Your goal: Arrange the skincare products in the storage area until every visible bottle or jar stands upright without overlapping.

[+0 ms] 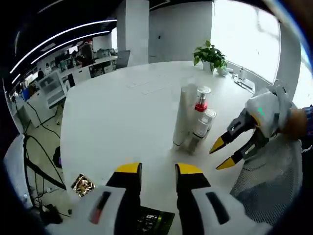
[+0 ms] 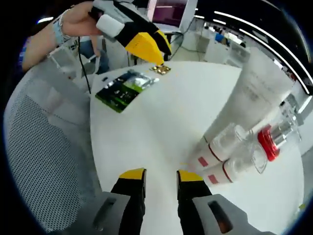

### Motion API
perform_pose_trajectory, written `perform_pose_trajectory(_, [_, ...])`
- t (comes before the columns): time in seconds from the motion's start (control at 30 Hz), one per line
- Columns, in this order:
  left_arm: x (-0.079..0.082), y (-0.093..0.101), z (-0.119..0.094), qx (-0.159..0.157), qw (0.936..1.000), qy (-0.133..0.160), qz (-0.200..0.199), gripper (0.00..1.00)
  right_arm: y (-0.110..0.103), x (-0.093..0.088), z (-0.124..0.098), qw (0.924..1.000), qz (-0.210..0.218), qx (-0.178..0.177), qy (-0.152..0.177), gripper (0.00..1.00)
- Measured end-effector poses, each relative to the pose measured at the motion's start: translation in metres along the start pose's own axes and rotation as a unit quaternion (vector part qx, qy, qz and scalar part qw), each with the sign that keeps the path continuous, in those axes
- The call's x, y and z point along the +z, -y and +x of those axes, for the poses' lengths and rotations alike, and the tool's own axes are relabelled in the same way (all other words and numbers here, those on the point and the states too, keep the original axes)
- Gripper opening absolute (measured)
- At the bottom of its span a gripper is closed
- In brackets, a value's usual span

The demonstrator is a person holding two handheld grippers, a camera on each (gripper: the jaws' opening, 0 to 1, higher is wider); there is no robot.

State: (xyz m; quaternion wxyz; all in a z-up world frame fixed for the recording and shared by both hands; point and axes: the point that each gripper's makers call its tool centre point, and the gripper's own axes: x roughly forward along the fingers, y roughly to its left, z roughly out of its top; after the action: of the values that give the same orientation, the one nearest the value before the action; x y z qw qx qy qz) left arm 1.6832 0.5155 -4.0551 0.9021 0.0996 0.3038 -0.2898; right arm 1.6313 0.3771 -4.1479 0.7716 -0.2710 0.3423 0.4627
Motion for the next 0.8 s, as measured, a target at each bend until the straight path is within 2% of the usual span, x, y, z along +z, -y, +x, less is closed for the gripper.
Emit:
perform_pose_trajectory(0.1, [-0.018, -0.021, -0.026, 0.024, 0.9993, 0.010, -0.026, 0.22, -0.010, 0.011, 0.004, 0.9997, -0.010, 0.014, 0.018, 0.20])
perform_pose_trajectory(0.2, [-0.049, -0.041, -0.047, 0.049, 0.9977, 0.008, -0.046, 0.22, -0.018, 0.019, 0.011, 0.9990, -0.029, 0.021, 0.026, 0.21])
perform_pose_trajectory(0.3, [-0.089, -0.051, -0.060, 0.060, 0.9923, -0.001, -0.108, 0.22, -0.026, 0.034, 0.016, 0.9976, -0.034, 0.036, 0.049, 0.22])
perform_pose_trajectory(0.4, [-0.131, -0.048, -0.062, 0.065, 0.9868, -0.020, -0.147, 0.22, -0.031, 0.048, 0.026, 0.9962, -0.030, 0.044, 0.068, 0.23])
perform_pose_trajectory(0.5, [-0.157, -0.040, -0.055, 0.059, 0.9847, -0.027, -0.161, 0.25, -0.032, 0.057, 0.046, 0.9958, -0.008, 0.049, 0.077, 0.24])
perform_pose_trajectory(0.6, [-0.166, -0.034, -0.044, 0.052, 0.9793, -0.016, -0.195, 0.28, -0.039, 0.068, 0.067, 0.9923, 0.054, 0.064, 0.092, 0.25])
perform_pose_trajectory(0.67, [-0.171, -0.033, -0.039, 0.052, 0.9764, -0.019, -0.209, 0.28, -0.042, 0.076, 0.084, 0.9885, 0.095, 0.062, 0.101, 0.24])
perform_pose_trajectory(0.8, [-0.177, -0.028, -0.027, 0.045, 0.9733, -0.021, -0.224, 0.27, -0.048, 0.077, 0.102, 0.9869, 0.116, 0.057, 0.096, 0.20])
